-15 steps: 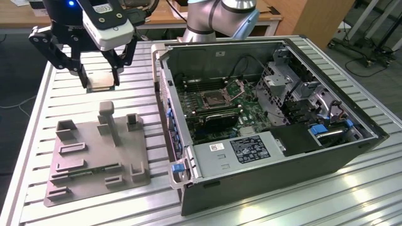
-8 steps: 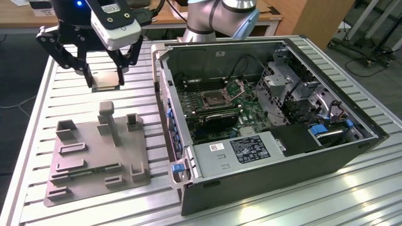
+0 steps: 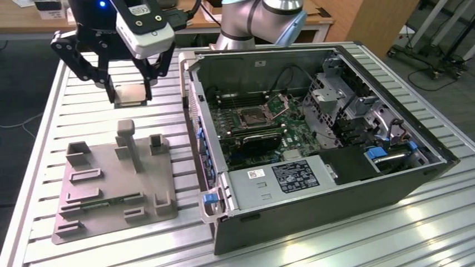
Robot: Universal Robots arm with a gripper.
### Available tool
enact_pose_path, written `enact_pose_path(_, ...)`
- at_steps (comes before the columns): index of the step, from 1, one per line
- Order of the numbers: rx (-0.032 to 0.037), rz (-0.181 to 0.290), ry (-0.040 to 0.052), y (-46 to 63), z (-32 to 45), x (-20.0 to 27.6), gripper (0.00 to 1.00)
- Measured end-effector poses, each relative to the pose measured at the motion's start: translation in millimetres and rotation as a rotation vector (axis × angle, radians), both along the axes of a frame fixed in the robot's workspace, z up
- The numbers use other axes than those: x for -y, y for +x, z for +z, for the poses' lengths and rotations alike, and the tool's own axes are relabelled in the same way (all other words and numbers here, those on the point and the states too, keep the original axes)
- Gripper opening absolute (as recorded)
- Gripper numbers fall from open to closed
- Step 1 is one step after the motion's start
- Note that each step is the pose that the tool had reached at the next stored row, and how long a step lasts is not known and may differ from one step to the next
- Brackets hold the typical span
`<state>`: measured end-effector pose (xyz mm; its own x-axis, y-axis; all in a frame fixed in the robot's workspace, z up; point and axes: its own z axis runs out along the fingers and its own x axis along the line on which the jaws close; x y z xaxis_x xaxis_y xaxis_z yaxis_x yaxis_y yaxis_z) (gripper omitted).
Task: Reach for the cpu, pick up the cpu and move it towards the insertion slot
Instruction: 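Pick up the cpu and move it towards the insertion slot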
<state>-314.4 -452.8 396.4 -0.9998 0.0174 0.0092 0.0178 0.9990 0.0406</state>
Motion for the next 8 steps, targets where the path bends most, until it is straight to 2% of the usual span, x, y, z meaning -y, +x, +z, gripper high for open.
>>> enact_pose_path(8, 0.0000, 0.000, 0.0000, 8.2, 0.0, 0.0, 0.55)
